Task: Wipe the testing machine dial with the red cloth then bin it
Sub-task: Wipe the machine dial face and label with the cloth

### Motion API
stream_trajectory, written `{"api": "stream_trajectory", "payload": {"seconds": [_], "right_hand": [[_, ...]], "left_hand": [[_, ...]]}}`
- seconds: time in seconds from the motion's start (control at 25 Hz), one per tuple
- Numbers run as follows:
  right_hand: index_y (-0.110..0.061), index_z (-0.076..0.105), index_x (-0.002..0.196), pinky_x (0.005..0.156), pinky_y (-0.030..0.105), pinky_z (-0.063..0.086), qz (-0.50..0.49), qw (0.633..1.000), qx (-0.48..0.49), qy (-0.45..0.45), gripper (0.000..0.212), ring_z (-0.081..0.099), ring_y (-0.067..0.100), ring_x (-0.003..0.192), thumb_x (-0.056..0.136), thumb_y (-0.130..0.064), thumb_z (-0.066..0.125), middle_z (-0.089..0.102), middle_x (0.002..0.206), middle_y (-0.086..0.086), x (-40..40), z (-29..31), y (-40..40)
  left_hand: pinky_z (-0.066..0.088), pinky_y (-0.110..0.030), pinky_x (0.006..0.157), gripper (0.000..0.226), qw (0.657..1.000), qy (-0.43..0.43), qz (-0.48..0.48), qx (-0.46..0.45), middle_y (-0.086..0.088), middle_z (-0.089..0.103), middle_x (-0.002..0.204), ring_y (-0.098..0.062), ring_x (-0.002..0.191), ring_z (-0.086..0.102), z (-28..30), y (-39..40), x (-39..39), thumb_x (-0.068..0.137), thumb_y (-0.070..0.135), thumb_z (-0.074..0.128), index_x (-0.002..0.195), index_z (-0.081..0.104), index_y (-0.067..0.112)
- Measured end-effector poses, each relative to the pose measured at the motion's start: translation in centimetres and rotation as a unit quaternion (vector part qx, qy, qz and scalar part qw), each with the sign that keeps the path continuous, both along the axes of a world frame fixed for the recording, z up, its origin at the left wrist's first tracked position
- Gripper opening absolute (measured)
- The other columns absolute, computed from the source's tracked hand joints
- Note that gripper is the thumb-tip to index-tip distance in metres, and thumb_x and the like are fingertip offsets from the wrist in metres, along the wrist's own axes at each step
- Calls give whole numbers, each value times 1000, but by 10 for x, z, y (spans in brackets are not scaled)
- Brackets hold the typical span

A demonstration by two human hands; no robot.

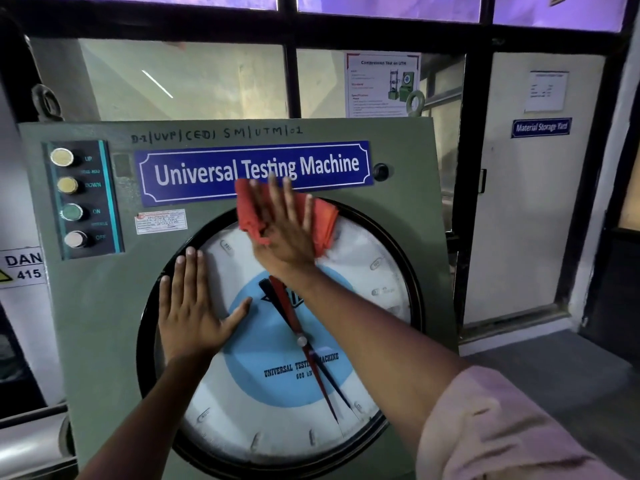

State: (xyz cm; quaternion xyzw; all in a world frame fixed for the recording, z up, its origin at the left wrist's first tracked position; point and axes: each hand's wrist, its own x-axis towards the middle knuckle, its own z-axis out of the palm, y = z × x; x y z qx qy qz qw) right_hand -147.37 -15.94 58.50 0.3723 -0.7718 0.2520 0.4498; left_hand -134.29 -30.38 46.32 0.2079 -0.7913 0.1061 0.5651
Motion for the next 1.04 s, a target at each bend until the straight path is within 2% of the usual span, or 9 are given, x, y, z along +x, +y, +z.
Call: {"api": "stream_trajectory", "payload": {"seconds": [0.16,0.24,0.36,0.48,0.56,0.76,0.92,0.96,1.04], "right_hand": [[-32,8,171,131,61,5,31,994,49,88,90,4,20,167,95,-55,51,10,181,-2,7,-7,-6],[-29,11,171,132,60,5,20,994,53,93,86,5,20,167,99,-52,53,11,181,-2,-9,-9,15],[-27,7,172,133,58,-4,-5,1000,12,20,84,2,23,167,104,-45,53,6,181,0,-31,-27,48],[-23,12,172,133,59,5,-45,997,-53,-31,79,6,25,167,106,-43,51,8,181,2,-44,-64,82],[-21,8,171,133,58,6,-61,990,-97,-82,83,5,24,167,105,-44,51,5,180,1,-48,-96,103],[-15,2,166,131,62,12,-121,956,-159,-213,76,6,30,165,104,-50,27,7,178,9,-33,-168,137],[-20,-6,165,130,63,12,-157,922,-205,-290,74,3,29,167,109,-46,37,3,180,9,-29,-143,122],[-23,-7,165,130,63,10,-160,920,-206,-292,76,0,28,167,108,-47,36,-1,180,7,-29,-124,113],[-23,-3,170,131,62,5,-128,942,-180,-251,80,-4,26,167,103,-51,32,-5,181,6,-29,-88,94]], "left_hand": [[6,-41,139,118,1000,0,-6,-3,0,5,185,-17,171,10,-1,-3,0,89,90,36,175,9,14],[5,-41,139,119,1000,0,-6,1,0,4,185,-17,171,9,-1,-2,-1,89,90,36,176,8,15],[3,-40,139,119,1000,-8,-4,8,1,1,185,-17,171,6,0,1,2,88,90,37,176,5,16],[0,-40,139,119,1000,-23,-10,15,3,-4,184,-16,171,3,2,2,4,88,91,35,176,2,17],[-1,-39,139,119,999,-26,-14,17,4,-6,184,-16,171,1,3,2,4,88,91,35,176,1,18],[-2,-39,139,119,999,-31,-13,20,3,-6,184,-16,171,0,3,3,5,89,90,36,176,2,17],[-4,-39,138,118,999,-39,-18,28,2,-6,184,-16,171,0,4,3,6,90,90,33,176,0,16],[-5,-39,138,118,999,-36,-15,26,1,-5,185,-16,171,0,4,3,7,90,90,34,176,0,16],[-6,-38,138,117,999,-42,-13,28,1,-4,185,-16,171,0,5,3,7,91,90,34,176,0,16]]}}
